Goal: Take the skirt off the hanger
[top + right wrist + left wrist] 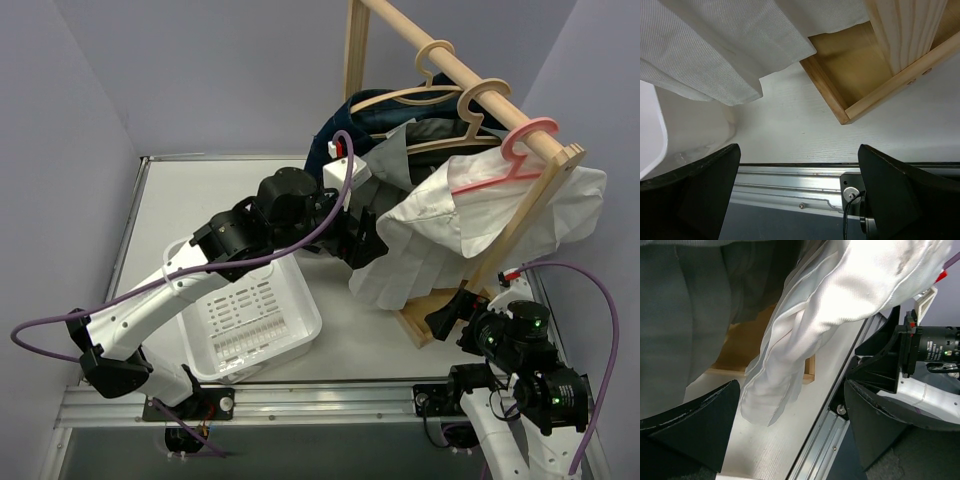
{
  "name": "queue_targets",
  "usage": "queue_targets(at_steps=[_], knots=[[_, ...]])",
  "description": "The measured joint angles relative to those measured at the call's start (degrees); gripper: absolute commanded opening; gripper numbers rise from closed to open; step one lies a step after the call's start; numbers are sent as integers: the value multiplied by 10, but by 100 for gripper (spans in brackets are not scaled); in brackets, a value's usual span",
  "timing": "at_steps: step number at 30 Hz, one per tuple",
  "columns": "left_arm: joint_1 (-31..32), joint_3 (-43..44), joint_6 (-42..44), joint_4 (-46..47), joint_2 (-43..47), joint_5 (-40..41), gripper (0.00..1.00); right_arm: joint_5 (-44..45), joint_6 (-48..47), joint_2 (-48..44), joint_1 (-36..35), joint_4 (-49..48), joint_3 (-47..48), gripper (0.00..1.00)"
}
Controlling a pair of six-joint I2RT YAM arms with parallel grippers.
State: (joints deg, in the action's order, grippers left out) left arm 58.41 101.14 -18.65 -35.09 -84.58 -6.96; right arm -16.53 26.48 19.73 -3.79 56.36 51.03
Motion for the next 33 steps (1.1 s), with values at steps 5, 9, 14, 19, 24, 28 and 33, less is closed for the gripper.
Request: queue_targets(at_steps=[5, 9, 14, 19, 24, 28, 33], knots=[[0, 9, 0, 12, -2, -9, 94, 0, 0, 0, 0, 5, 0, 100], [0, 11, 0, 19, -3, -10, 94, 0, 0, 0, 0, 5, 0, 100], [0, 12, 0, 20, -8, -15, 94, 0, -2, 0, 0, 5, 0, 100], [0, 19, 7, 24, -14, -39, 94, 0, -3, 0, 0, 5, 0, 100], [0, 38, 25, 38, -19, -73, 94, 0, -5, 0, 0, 6, 0, 100], [0, 52, 40, 54, -20, -87, 94, 0, -7, 0, 0, 6, 0, 100], [0, 90, 59, 58, -39, -100, 94, 0, -7, 0, 0, 7, 0, 100]])
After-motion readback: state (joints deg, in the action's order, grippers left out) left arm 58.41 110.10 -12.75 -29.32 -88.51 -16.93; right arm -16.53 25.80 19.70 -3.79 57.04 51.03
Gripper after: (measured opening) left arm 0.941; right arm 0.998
